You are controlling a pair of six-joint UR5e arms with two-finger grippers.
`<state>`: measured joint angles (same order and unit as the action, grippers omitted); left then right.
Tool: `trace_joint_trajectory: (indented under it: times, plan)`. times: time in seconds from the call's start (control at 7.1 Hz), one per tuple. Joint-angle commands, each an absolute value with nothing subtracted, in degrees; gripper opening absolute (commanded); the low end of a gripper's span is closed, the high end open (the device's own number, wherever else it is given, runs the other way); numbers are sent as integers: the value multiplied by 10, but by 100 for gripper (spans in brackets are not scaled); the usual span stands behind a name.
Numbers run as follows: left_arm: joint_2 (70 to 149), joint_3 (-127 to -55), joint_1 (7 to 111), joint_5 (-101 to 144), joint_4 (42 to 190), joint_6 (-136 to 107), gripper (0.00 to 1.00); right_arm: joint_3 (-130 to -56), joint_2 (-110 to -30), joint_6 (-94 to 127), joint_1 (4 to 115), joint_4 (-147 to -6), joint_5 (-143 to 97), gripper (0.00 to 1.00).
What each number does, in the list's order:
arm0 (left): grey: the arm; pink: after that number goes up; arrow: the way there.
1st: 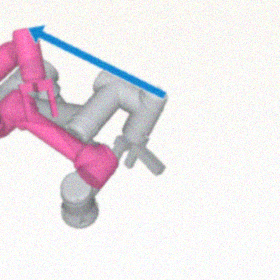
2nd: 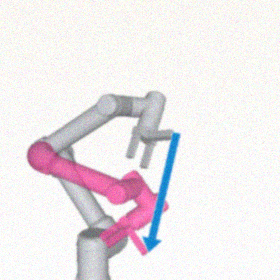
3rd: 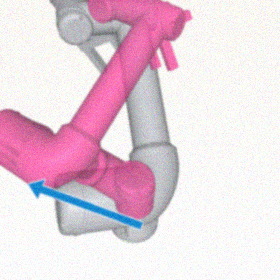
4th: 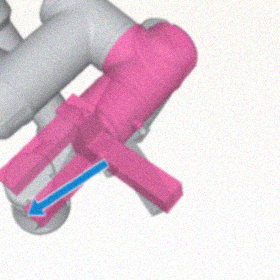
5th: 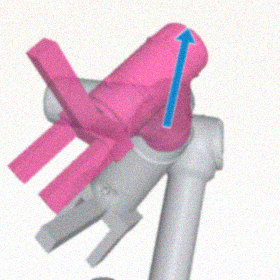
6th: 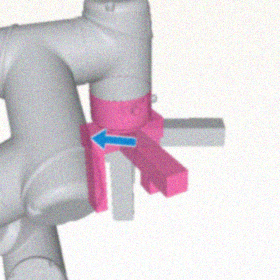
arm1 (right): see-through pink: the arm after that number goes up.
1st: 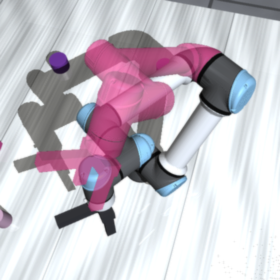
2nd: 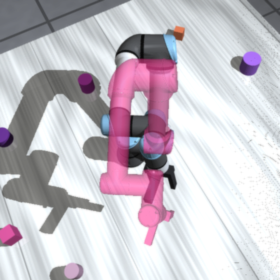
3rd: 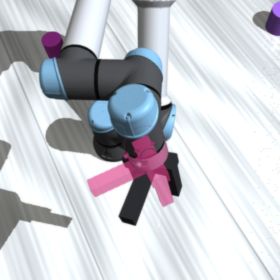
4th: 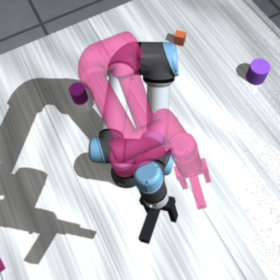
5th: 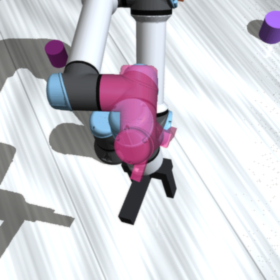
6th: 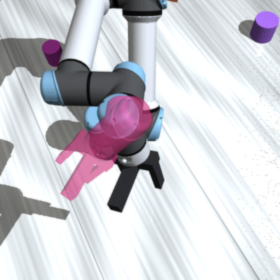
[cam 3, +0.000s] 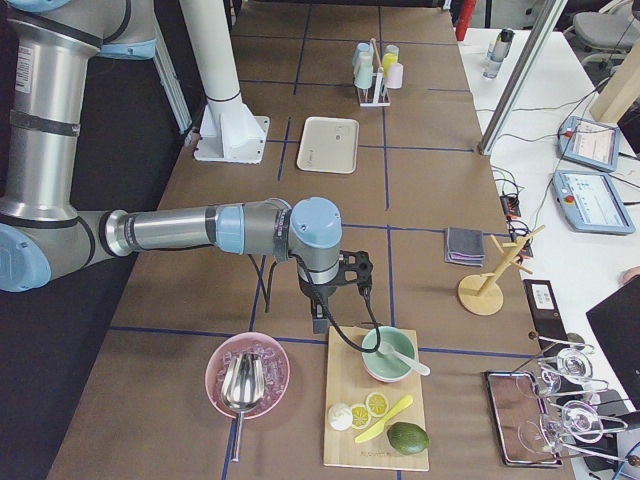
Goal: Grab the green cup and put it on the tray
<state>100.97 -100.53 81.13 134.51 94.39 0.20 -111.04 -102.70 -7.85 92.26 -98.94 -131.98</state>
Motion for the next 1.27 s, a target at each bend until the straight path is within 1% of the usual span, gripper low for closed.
trace_joint_trajectory:
  times: [0.0,0.14,0.28,0.42,0.56,0.7,0.85,0.99,1.13]
  plan:
    - [1058,-1041,726,1274,1005,11,99,-1112,-1028,-80,915,-987,-1320,100]
    - [1085,-1056,696,1238,1001,44,99,-1113,-1027,-76,915,-987,-1320,100]
    - [1101,-1058,687,1224,998,76,99,-1116,-1027,-75,915,-987,-1321,100]
    - [1102,-1060,654,1191,991,172,100,-1116,-1028,-75,915,-987,-1322,100]
    - [1107,-1084,635,1110,954,231,100,-1116,-1028,-74,915,-988,-1325,100]
    - [1144,-1121,587,1064,837,270,100,-1116,-1028,-74,915,-988,-1326,100]
    - [1204,-1135,575,1021,729,306,100,-1116,-1027,-74,915,-988,-1326,100]
    - [1217,-1156,521,962,678,306,100,-1116,-1027,-74,915,-988,-1328,100]
    - [1226,-1158,506,948,666,305,100,-1115,-1027,-74,915,-988,-1328,100]
